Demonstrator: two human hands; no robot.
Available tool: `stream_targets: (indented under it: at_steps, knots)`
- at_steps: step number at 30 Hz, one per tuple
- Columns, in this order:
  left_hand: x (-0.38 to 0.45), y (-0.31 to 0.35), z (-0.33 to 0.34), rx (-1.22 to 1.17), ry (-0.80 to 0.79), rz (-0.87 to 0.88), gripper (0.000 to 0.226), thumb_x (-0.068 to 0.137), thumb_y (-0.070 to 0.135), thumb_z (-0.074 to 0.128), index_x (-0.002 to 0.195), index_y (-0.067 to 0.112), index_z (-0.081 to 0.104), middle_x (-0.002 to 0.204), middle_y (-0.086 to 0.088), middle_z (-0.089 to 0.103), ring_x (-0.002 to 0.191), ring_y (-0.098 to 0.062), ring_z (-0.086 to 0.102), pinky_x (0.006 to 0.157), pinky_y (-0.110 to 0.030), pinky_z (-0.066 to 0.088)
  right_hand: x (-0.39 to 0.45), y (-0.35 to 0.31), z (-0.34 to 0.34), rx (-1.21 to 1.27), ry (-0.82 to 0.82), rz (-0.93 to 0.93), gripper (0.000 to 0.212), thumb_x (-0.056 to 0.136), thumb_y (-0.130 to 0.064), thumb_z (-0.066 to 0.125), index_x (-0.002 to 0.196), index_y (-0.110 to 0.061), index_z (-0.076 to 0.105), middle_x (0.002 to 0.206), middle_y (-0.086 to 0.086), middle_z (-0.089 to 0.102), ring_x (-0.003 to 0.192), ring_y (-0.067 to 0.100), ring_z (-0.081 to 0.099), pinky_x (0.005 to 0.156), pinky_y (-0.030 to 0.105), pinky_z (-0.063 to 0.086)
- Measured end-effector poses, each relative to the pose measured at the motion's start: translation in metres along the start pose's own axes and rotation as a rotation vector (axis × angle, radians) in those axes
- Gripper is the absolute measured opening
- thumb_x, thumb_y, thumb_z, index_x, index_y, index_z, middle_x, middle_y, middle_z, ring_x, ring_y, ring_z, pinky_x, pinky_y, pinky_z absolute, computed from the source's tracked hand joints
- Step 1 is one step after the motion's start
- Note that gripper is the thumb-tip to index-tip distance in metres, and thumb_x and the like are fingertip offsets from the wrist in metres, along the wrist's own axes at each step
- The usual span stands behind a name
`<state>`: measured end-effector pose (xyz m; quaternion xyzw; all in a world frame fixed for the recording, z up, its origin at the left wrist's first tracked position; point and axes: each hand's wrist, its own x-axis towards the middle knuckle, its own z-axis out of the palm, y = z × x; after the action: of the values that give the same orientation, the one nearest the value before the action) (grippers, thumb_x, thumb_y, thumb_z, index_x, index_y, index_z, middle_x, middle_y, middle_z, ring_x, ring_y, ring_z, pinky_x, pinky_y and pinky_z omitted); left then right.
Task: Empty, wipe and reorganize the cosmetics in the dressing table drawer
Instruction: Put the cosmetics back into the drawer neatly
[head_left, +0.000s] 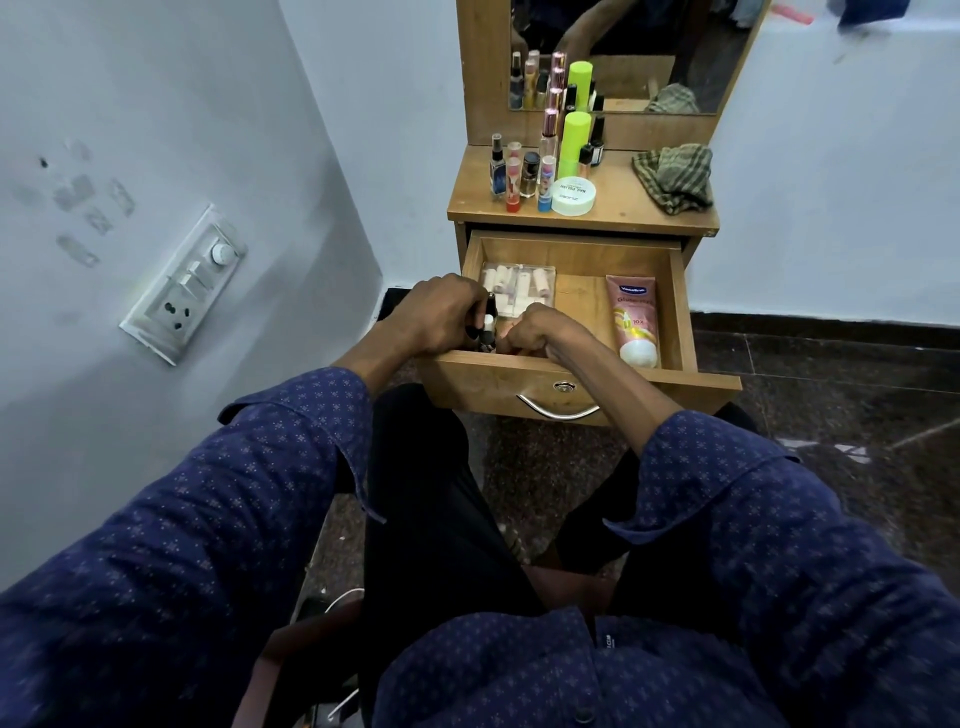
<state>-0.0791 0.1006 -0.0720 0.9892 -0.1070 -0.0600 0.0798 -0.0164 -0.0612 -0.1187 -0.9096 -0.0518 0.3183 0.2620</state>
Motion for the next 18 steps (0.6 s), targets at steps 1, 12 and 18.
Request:
stream_targets:
  at_steps: [1, 12, 18]
  knots:
    - [0.0, 0.0, 0.0, -0.001, -0.002, -0.004, 0.026, 0.071, 0.025, 0.087, 0.079, 0.029, 0.063, 0.093, 0.008, 0.07, 0.084, -0.02, 0.064, 0.07, -0.037, 0.053, 0.002, 0.0, -0.002, 0.008, -0.021, -0.015, 0.022, 0.09, -0.015, 0.078, 0.078, -0.013, 0.06, 0.087, 0.005, 0.069, 0.065, 0.01, 0.064, 0.048, 0.023, 0.044]
    - [0.001, 0.004, 0.0, -0.008, -0.015, -0.011, 0.026, 0.074, 0.025, 0.086, 0.079, 0.03, 0.061, 0.093, 0.008, 0.067, 0.082, -0.018, 0.062, 0.07, -0.038, 0.054, -0.002, 0.014, 0.0, 0.192, -0.092, -0.064, 0.015, 0.093, -0.01, 0.073, 0.105, -0.016, 0.067, 0.083, 0.0, 0.059, 0.058, 0.007, 0.059, 0.045, 0.014, 0.048]
    - [0.003, 0.0, -0.001, -0.052, -0.048, -0.033, 0.028, 0.072, 0.019, 0.087, 0.077, 0.027, 0.061, 0.091, 0.007, 0.066, 0.082, -0.019, 0.063, 0.072, -0.041, 0.057, -0.009, 0.004, -0.006, -0.014, -0.12, -0.079, 0.023, 0.098, -0.019, 0.07, 0.078, -0.013, 0.063, 0.079, 0.002, 0.063, 0.06, 0.009, 0.056, 0.055, 0.021, 0.043]
